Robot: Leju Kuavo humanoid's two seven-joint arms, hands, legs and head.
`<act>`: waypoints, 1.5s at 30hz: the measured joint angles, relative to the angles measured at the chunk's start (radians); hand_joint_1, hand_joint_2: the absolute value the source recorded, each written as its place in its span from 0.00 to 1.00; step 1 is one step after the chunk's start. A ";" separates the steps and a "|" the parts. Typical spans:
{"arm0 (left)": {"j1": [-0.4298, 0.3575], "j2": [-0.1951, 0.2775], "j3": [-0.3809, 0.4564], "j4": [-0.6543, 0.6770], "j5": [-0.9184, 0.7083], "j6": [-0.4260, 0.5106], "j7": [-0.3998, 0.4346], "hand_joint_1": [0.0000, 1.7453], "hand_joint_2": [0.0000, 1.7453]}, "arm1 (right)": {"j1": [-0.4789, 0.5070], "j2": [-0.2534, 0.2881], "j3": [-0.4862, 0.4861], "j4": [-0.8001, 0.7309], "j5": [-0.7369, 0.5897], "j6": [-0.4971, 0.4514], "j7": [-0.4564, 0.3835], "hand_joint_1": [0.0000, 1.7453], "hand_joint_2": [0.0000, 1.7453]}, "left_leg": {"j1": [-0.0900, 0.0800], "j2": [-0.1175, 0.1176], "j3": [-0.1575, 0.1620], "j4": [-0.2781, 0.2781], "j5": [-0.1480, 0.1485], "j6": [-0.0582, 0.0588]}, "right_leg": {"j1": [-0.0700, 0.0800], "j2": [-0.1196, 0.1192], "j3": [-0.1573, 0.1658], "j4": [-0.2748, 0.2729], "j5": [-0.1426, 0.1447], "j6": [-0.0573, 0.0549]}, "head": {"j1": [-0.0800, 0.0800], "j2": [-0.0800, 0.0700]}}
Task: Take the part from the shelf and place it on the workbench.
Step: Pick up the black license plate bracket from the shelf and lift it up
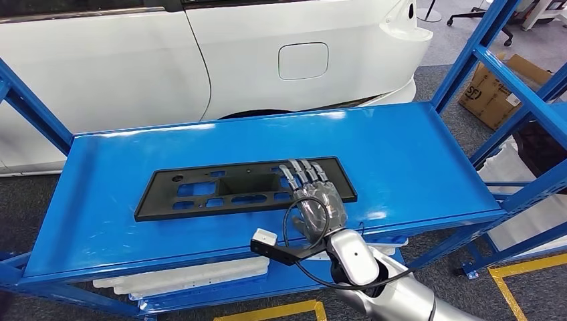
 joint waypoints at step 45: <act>-0.001 -0.004 -0.002 0.000 -0.033 -0.023 0.008 0.00 1.00 | -0.241 0.167 0.088 0.425 0.055 -0.072 0.056 0.00 0.00 | 0.000 0.000 0.002 0.000 0.000 0.000 | 0.000 0.000 0.002 0.000 0.000 0.000 | 0.000 0.000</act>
